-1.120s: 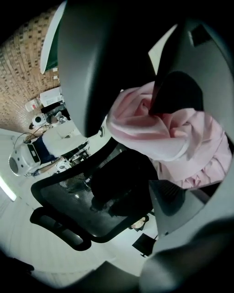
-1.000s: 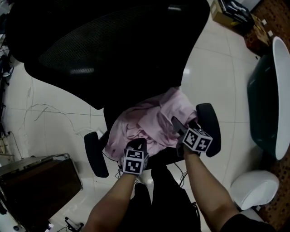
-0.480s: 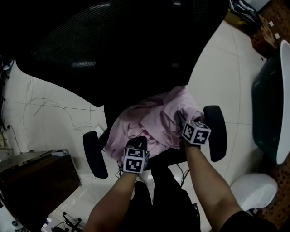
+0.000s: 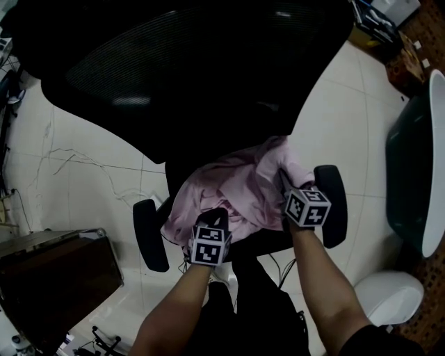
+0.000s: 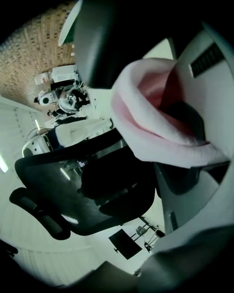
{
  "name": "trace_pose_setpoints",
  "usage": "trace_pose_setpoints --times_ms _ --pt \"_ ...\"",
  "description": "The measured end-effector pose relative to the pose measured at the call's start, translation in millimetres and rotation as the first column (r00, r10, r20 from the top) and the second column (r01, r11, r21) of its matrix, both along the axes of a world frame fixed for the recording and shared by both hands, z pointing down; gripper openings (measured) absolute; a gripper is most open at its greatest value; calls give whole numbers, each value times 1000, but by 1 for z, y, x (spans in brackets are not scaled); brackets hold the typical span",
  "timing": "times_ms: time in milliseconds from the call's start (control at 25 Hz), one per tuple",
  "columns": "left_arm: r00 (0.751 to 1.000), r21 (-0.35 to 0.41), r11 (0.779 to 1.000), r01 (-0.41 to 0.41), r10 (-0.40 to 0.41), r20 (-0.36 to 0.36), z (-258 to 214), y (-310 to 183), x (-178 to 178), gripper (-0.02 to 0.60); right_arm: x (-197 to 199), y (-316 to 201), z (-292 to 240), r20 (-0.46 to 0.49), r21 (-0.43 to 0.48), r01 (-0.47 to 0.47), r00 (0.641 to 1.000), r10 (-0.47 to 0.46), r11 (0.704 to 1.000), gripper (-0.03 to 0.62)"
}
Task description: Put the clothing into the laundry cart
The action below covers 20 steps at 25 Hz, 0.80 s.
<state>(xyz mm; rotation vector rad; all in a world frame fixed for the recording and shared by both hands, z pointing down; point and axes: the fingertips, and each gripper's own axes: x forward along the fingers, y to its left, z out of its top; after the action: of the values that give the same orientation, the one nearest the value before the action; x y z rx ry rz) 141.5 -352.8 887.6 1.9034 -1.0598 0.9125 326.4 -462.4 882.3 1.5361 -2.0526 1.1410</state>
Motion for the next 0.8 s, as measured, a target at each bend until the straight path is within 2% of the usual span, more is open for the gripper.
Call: trace_pose_setpoints --times_ms 200,400,800 --pt "1000 57 998 9 -8 -11 -28 3 -6 0 -11 -1 -61 27 134 37 999 -41 990 86" --pt "999 163 986 30 -25 -32 -73 15 -17 0 -26 22 -130 57 255 69 995 -86 964 83" --pt "997 289 955 63 -50 -54 -167 106 -71 0 -85 108 -277 38 385 124 988 -150 915 80"
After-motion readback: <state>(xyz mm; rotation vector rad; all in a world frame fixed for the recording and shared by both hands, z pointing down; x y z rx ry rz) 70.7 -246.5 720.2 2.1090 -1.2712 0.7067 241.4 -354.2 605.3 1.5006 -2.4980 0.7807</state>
